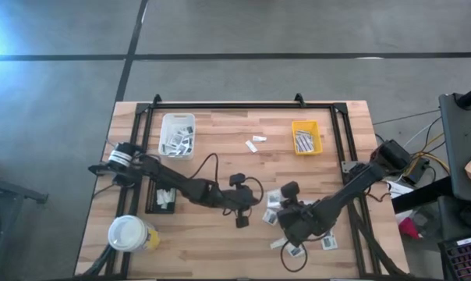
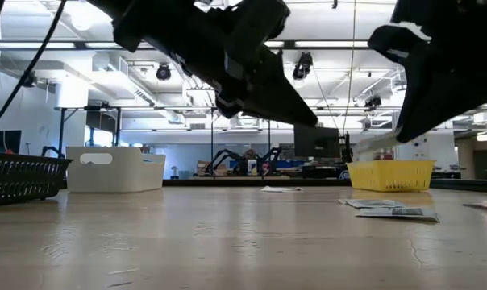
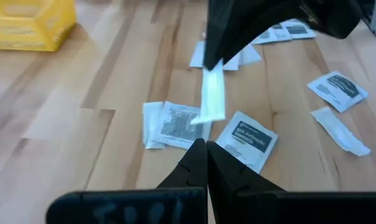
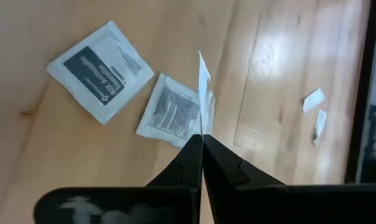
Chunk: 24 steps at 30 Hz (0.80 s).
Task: Pick & Place First Aid Supplies
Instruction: Put the green bandage pack into the black bin
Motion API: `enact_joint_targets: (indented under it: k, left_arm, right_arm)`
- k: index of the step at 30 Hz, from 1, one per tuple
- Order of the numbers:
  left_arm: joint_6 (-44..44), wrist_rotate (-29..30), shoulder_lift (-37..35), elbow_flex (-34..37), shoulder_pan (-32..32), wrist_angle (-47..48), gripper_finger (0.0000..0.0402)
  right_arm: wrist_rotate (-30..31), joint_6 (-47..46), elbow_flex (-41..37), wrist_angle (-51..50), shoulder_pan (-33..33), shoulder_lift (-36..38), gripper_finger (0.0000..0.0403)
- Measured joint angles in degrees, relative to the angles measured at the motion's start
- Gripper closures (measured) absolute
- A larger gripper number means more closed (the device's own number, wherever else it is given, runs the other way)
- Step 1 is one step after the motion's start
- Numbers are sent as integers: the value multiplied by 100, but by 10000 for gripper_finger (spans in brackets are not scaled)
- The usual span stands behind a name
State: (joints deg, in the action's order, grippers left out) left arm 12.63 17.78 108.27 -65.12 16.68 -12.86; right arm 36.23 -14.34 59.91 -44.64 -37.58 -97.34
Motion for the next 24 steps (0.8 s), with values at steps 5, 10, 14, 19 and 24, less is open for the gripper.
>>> enact_joint_targets:
  k: [5, 10, 14, 19, 24]
  left_arm:
    - [12, 266, -191, 256, 47, 0, 401]
    - [-30, 491, -457, 487, 87, -114, 401]
    - [-66, 638, -631, 666, 113, -127, 401]
    - [-172, 809, -914, 880, 150, -126, 401]
    - [-235, 885, -1180, 1150, 174, -216, 401]
  right_arm:
    - [5, -447, -215, -173, -22, 467, 394]
    - [189, -1067, -423, -461, -31, 1037, 394]
    - [515, -1543, -635, -460, -29, 1552, 394]
    - [824, -2140, -802, -473, -1, 2156, 394]
    - [1289, -2639, -1009, -410, 9, 2679, 394]
